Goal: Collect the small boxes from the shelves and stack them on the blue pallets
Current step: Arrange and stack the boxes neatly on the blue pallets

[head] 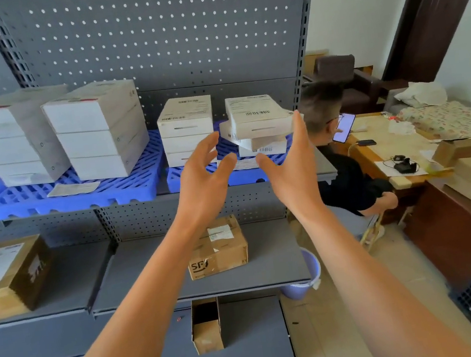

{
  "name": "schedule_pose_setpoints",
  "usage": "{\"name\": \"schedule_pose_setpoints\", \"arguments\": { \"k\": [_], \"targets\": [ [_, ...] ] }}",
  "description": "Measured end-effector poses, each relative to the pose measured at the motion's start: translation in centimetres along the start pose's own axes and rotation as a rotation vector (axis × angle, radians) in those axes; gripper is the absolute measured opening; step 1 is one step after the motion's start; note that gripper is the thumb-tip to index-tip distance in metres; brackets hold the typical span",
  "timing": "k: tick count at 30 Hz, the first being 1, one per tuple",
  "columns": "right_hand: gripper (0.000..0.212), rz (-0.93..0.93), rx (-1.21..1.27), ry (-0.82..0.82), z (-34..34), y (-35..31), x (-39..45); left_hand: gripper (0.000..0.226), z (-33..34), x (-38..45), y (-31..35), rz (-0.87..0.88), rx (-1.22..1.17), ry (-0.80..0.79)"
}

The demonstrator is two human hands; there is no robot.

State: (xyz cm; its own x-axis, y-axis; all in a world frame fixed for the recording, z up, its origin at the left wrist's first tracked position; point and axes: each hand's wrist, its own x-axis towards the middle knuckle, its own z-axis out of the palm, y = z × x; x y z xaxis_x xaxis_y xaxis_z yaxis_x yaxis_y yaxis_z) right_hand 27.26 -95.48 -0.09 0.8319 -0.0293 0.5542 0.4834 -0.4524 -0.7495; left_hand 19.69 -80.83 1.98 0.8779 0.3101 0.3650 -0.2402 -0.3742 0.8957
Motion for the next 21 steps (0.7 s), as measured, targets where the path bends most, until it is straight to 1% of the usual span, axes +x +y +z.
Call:
{"name": "schedule_pose_setpoints", "arguments": {
  "k": [10, 16, 21],
  "targets": [
    [0.121, -0.057, -0.035, 0.069, 2.3, 0.7, 2.7, 0.053, 2.6, 3.4, -0.5, 0.008, -0.023, 0.028],
    [0.117, -0.040, -0.028, 0.058, 3.3, 1.3, 3.5, 0.056, 3.0, 4.5, -1.4, 0.036, -0.045, -0.033],
    [0.116, -0.018, 0.045, 0.017, 2.7, 2.4, 3.9, 0.059, 3.3, 5.4, -1.9, 0.075, -0.011, -0.047]
  ]
}}
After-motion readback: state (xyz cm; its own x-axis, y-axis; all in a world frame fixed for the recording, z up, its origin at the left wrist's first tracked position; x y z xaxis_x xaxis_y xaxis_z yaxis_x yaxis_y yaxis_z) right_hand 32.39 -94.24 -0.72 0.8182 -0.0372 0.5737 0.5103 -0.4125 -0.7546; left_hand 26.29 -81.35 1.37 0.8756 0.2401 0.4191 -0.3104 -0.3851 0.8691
